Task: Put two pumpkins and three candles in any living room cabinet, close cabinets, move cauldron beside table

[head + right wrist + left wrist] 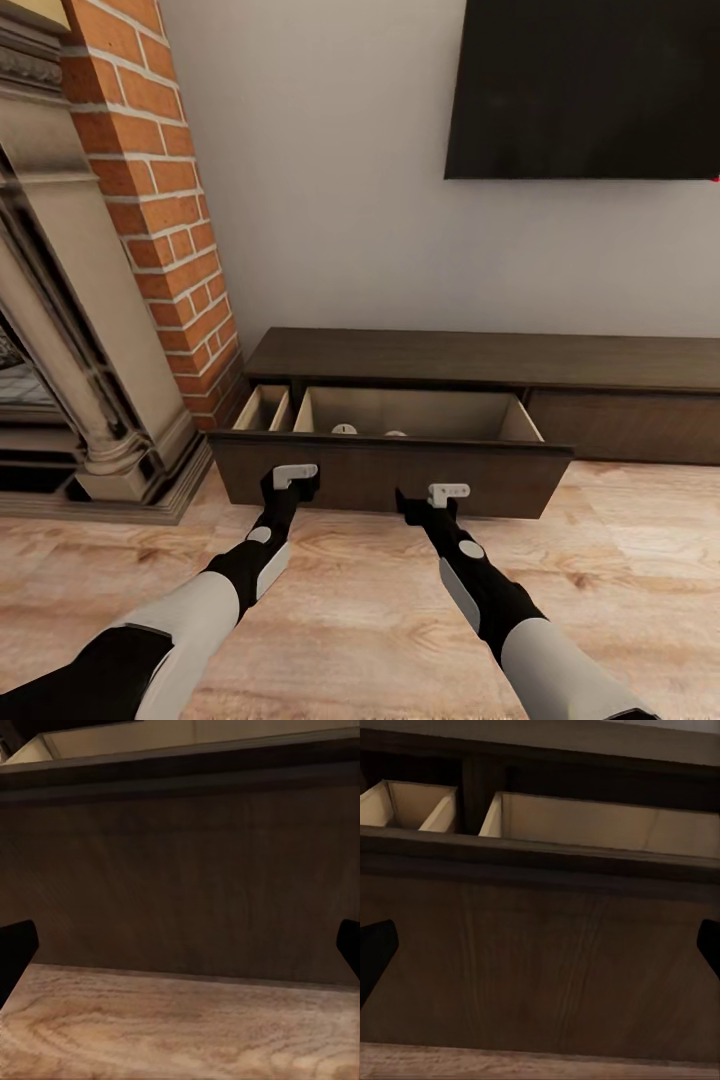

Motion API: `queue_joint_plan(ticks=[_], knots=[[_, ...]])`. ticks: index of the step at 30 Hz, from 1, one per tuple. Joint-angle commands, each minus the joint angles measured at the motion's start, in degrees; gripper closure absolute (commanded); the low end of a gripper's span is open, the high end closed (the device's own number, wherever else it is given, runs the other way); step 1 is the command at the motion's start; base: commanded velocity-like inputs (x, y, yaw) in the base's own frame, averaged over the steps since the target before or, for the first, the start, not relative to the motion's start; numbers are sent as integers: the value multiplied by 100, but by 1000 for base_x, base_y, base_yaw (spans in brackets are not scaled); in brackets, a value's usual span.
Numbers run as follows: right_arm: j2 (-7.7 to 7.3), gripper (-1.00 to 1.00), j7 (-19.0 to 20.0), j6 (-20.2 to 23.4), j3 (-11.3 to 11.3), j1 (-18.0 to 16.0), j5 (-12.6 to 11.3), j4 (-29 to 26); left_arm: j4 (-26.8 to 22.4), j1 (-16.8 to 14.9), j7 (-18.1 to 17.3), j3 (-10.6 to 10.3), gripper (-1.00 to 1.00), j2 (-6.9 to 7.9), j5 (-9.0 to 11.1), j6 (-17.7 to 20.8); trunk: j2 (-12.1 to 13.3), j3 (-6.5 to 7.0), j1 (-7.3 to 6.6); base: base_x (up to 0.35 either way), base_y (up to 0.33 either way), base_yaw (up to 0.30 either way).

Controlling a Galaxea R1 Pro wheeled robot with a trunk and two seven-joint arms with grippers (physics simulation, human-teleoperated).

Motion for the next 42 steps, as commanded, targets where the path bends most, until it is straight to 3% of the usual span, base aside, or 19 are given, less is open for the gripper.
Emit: queue_joint_plan(ticks=[1, 23, 27, 42], knots=[[-5, -100, -2, -27, 24, -4, -60, -5, 6, -3, 24, -51, -100, 1, 57, -29, -4, -27, 1, 0, 0, 0], [-12, -100, -21, -53, 19, 4, -52, -116, 6, -3, 20, -59, -100, -1, 54, -64, -33, -516, 58, 0, 0, 8], [-84, -100, -18, -61, 19, 33, -52, -117, 1, -2, 18, -59, -100, -1, 55, -65, -39, -625, 68, 0, 0, 97], [-107, -100, -9, -89, 13, 106, -56, -117, 5, -5, 24, -51, -100, -6, 55, -64, -39, -650, 68, 0, 0, 23]])
